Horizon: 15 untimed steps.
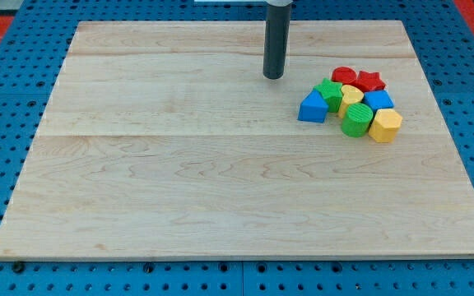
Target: Separate the red circle from the group of blocks
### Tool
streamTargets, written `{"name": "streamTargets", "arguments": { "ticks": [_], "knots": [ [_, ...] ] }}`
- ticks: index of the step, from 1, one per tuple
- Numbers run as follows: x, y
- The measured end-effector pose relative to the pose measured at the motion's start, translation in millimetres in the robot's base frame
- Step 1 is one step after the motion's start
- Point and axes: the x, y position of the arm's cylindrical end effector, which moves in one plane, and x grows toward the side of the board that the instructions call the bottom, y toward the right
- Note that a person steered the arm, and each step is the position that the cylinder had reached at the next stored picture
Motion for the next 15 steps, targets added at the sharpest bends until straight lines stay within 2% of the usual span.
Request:
{"name": "streamTargets", "arguments": {
  "ticks": [3,4,5,6,7,8,10,11,12,13,14,15],
  "knots": [
    [-3,-1],
    [34,10],
    [114,-3],
    [153,17],
    [125,83],
    [88,98],
    [40,99],
    [29,62],
    [37,58],
    [34,107],
    [13,133],
    [-14,133]
  ]
}}
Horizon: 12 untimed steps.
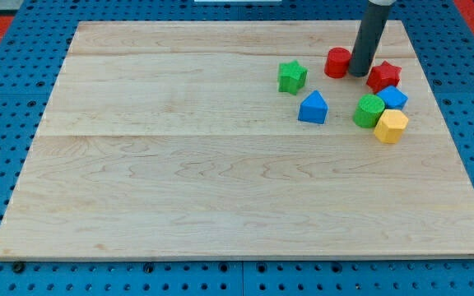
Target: Separate the red circle from the group of blocks
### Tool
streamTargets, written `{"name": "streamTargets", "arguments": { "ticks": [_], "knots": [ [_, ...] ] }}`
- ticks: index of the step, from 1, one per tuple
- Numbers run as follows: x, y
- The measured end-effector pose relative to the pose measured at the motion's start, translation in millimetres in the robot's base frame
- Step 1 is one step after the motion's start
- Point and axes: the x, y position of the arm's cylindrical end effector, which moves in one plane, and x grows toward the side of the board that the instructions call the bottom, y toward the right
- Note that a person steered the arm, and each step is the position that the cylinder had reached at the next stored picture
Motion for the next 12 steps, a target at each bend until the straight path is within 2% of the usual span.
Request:
{"name": "streamTargets", "arguments": {
  "ticks": [1,2,3,7,8,9,10,11,12],
  "knots": [
    [-17,-20],
    [-17,-101],
    [-45,-129],
    [-61,-83],
    [-62,-146],
    [-60,-150],
    [-50,-96],
    [-60,-63],
    [-68,-174]
  ]
}}
